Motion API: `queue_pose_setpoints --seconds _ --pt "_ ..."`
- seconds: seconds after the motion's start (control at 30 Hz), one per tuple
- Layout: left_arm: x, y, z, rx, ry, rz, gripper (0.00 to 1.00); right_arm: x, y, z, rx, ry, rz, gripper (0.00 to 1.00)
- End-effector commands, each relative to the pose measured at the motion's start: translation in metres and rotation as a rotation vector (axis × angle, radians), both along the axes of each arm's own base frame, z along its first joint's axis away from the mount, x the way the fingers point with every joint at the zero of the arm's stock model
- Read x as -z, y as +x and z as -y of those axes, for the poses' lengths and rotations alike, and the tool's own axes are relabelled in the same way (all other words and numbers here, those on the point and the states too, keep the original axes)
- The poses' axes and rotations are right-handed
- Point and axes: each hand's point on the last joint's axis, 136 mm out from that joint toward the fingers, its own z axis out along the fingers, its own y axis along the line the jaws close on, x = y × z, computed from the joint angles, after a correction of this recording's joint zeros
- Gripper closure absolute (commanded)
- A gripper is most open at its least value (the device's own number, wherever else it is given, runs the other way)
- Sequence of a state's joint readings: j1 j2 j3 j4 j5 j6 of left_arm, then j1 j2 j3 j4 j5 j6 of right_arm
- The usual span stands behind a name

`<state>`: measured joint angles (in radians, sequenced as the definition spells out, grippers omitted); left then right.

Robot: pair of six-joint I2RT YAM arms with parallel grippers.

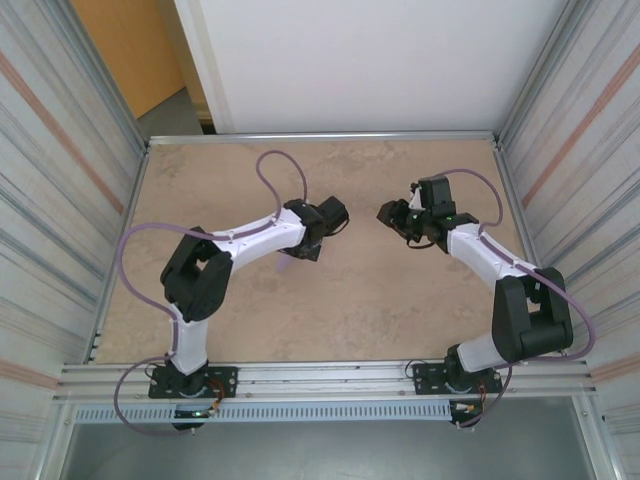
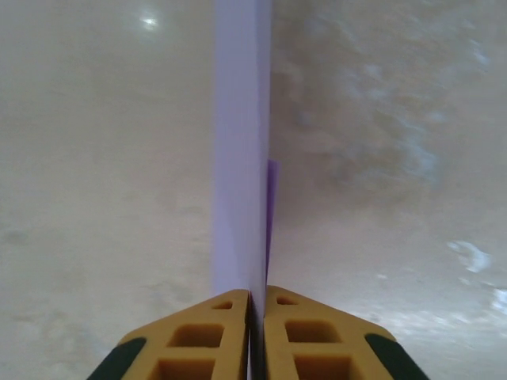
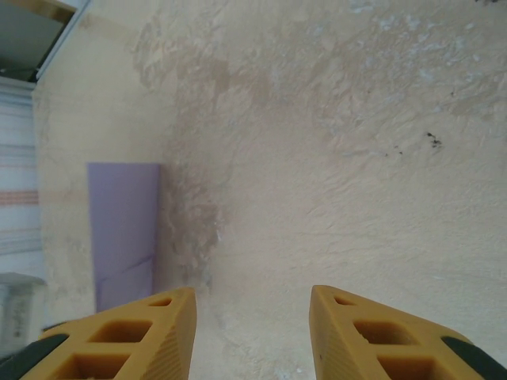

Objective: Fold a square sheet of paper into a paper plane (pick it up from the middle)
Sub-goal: Turn over the paper at the center of the table.

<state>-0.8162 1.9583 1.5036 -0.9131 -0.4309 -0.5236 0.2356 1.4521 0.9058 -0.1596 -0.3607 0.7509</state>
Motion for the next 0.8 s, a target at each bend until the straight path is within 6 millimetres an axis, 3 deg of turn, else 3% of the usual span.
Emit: queue_pose_setpoints --seconds 0.0,0.1,0.17,0.4,0.57,0.77 --pt "0.009 -0.006 0.038 0.008 -0.201 -0.067 0.82 -0.001 -0.004 0.008 0.034 -0.002 -0.008 0.59" --pt "0.013 -0.013 0.064 0.037 -0.362 -0.118 0.76 -0.003 -0.004 0.008 0.034 0.0 -0.003 0.58" --pt "0.011 -0.014 0.07 0.04 -0.438 -0.134 0.72 -0.002 -0.004 0.008 0.032 0.003 -0.006 0.59" --pt "-0.028 -0.005 0.063 0.015 -0.724 -0.113 0.54 0.006 -0.006 -0.017 -0.048 -0.003 -0.032 0.58" --pt "-0.046 0.001 0.022 -0.089 -0.843 -0.06 0.44 0.017 -0.016 -0.071 -0.185 -0.027 -0.057 0.58" --pt "-0.03 -0.007 -0.031 -0.259 -0.925 -0.059 0.37 0.041 -0.033 -0.138 -0.34 -0.025 -0.126 0.61"
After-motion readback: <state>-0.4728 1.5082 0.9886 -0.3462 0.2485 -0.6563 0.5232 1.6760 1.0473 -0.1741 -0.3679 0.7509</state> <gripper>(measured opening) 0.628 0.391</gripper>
